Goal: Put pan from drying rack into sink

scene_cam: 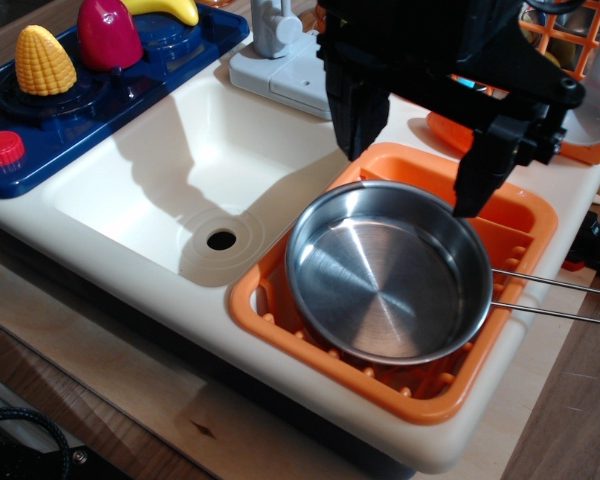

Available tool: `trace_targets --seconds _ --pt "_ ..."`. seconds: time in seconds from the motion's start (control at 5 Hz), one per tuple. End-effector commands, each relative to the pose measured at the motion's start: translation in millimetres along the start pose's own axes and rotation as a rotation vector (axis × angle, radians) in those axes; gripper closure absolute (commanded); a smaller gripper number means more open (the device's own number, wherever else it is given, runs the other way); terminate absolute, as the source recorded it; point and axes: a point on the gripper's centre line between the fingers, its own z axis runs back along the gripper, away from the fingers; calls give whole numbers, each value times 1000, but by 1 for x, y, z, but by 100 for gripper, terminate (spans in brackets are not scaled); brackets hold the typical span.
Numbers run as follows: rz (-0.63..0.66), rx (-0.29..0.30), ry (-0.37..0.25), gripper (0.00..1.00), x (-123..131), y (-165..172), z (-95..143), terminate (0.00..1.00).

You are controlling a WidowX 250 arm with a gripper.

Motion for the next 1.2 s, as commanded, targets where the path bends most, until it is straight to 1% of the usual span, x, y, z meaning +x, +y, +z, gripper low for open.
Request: trace_targets --seconds 0.0,0.2,0.4,0.6,0.8,1.0 --pt "0 0 0 0 0 0 0 0" --pt "-192 71 -4 0 11 0 2 0" --pt "-440 167 -20 0 25 0 5 0" --pt "-628 220 -111 0 31 -2 -2 0" --pt "-757 196 -159 0 32 3 -6 0" --pt "-950 126 -166 0 30 4 -11 0"
